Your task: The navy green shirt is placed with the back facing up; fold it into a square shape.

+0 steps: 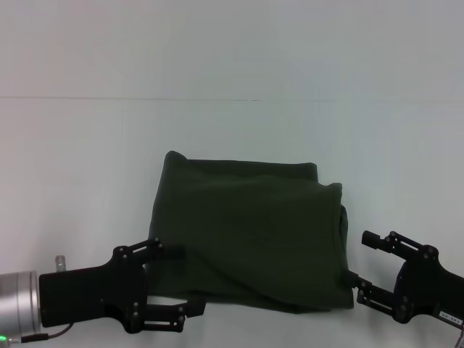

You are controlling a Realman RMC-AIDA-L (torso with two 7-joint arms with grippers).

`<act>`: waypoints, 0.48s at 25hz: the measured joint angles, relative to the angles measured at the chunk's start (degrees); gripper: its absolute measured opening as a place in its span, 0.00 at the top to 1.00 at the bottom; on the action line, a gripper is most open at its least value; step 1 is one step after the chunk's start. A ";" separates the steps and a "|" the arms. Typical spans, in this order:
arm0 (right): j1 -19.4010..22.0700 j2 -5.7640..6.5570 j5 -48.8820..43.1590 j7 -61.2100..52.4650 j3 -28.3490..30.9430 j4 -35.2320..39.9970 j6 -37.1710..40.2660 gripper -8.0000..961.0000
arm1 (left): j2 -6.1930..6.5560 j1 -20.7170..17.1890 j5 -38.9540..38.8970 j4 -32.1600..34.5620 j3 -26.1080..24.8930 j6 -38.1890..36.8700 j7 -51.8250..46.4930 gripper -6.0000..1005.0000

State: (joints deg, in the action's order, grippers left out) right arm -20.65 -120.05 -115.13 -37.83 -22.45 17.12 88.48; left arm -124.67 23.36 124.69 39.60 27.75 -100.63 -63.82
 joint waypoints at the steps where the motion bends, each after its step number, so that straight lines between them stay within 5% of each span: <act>1: 0.00 0.00 0.02 0.01 -0.01 -0.03 0.00 0.21 | 0.00 0.01 -0.08 -0.01 -0.15 -0.10 0.00 0.04; 12: -0.26 -0.09 -0.03 0.04 -0.09 -0.29 0.27 0.21 | 0.05 0.11 -0.45 -0.27 -0.43 -0.87 0.01 0.04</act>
State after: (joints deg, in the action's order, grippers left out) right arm -20.91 -120.14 -115.16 -37.79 -22.55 16.83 88.76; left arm -124.63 23.47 124.24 39.34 27.33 -101.50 -63.81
